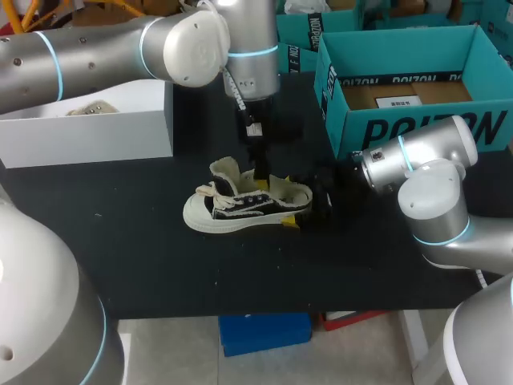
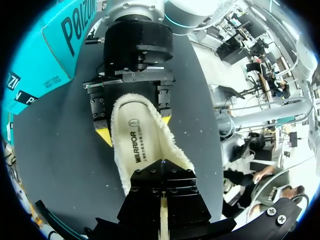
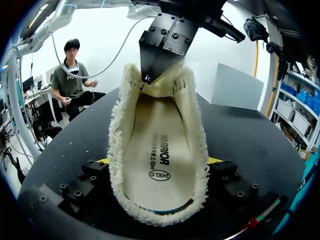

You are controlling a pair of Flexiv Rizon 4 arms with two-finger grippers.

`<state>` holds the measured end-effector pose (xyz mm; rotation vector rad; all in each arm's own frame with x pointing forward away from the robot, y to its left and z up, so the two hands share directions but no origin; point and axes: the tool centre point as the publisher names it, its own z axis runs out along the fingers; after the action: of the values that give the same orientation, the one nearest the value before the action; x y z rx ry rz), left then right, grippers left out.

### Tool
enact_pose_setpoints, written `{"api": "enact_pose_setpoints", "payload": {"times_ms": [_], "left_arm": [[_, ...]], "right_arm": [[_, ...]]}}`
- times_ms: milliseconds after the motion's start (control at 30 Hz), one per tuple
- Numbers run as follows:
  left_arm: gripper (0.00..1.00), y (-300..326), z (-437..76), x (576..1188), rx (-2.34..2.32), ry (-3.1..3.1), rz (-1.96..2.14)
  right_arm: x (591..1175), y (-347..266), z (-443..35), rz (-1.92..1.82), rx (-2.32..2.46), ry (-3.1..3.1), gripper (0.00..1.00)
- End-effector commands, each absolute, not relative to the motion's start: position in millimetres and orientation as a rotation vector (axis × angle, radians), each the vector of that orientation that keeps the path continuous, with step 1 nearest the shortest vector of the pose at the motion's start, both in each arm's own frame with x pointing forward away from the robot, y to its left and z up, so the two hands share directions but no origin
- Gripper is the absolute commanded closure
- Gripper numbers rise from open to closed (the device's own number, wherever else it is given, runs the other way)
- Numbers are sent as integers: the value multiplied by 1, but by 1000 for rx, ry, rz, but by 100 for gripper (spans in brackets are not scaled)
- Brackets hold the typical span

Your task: Take the shoe out of the shoebox, open the shoe tongue, remove and reinsert the insole, then place the shoe into the shoebox

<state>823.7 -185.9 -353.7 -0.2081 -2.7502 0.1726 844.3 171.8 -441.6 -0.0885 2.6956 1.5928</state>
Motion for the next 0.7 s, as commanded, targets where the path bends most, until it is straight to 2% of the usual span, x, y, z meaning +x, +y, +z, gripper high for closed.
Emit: {"api": "enact_pose_setpoints", "payload": {"times_ms": [33,700], "left_arm": [[100,-186,-365,822,-199,-2734,179],[100,-186,-387,802,-142,-2719,98]], "right_arm": [[845,173,-445,1591,-87,2696,100],[845,173,-445,1591,-87,2696,100]]}}
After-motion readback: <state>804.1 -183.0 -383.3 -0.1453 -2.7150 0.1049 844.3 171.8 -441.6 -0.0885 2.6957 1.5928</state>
